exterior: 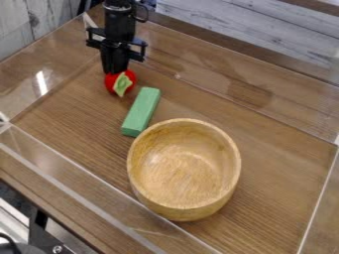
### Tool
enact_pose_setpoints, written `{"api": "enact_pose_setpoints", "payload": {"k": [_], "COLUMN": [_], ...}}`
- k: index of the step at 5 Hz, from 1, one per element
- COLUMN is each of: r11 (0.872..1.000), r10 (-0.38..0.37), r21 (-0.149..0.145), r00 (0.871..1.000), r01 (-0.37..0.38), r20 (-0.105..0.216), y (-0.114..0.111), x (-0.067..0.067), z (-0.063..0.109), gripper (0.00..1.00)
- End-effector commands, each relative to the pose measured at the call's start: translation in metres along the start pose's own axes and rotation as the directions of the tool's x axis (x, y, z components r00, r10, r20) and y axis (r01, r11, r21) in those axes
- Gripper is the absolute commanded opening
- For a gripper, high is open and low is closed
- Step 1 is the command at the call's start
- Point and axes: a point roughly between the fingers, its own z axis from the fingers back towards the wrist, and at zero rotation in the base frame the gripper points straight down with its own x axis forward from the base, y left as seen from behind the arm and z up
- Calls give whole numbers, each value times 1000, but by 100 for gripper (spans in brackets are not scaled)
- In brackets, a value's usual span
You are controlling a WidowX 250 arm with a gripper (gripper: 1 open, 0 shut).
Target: Move the red object to the right side of the table
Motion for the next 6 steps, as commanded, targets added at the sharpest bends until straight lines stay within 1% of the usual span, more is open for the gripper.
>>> {"api": "enact_pose_setpoints", "payload": {"k": [1, 2, 3, 4, 5, 6], "r11": [1000, 999, 998, 994, 986, 984], "r10": [-5, -21, -43, -83, -145, -149], "r21": [-13, -31, -43, -53, -58, -70], "r00": [999, 997, 994, 987, 974, 973], "r01": [5, 24, 48, 92, 157, 163], "r20": [41, 78, 103, 141, 174, 174], "y": [-4, -9, -11, -26, -51, -87], "x": [-7, -13, -18, -14, -9, -2], "z": [23, 44, 58, 90, 121, 129], "gripper": [0, 0, 0, 0, 0, 0]}}
